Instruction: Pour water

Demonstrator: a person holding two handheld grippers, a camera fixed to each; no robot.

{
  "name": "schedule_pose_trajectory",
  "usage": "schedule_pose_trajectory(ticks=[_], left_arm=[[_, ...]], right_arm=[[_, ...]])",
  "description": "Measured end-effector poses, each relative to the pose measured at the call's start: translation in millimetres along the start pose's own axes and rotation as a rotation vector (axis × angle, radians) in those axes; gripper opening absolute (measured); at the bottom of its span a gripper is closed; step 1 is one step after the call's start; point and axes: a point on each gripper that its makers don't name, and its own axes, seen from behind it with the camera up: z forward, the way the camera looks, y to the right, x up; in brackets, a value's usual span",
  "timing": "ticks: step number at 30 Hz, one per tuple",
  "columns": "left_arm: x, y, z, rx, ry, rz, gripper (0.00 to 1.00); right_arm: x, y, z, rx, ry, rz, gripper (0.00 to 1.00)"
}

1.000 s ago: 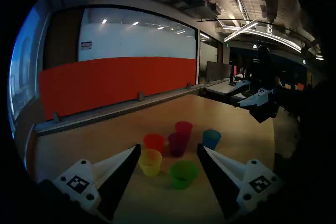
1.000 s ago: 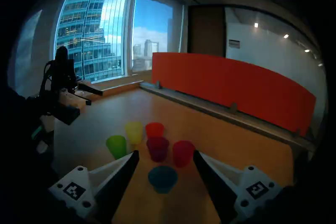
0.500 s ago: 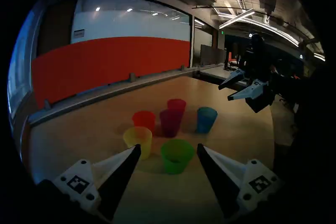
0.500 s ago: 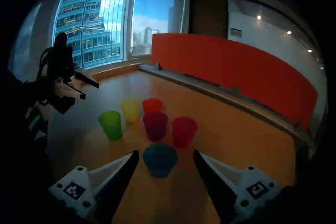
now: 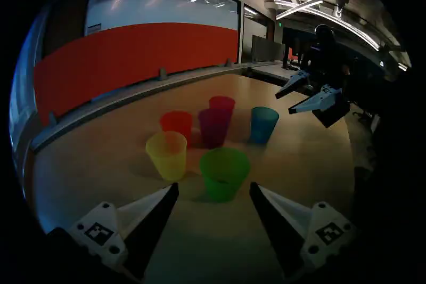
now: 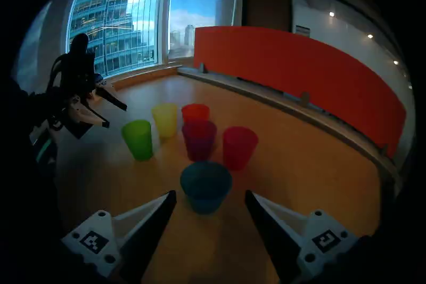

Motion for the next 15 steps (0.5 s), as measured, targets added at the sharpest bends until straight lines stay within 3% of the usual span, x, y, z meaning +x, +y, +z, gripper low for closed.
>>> schedule_pose_trajectory(ticks=[15], left_arm=[[-15.6,9.9,22.2,-0.052,-0.08,0.024,1.0]], right_arm=[[-16.0,-4.5,29.2,0.018,-0.052,-0.015,1.0]])
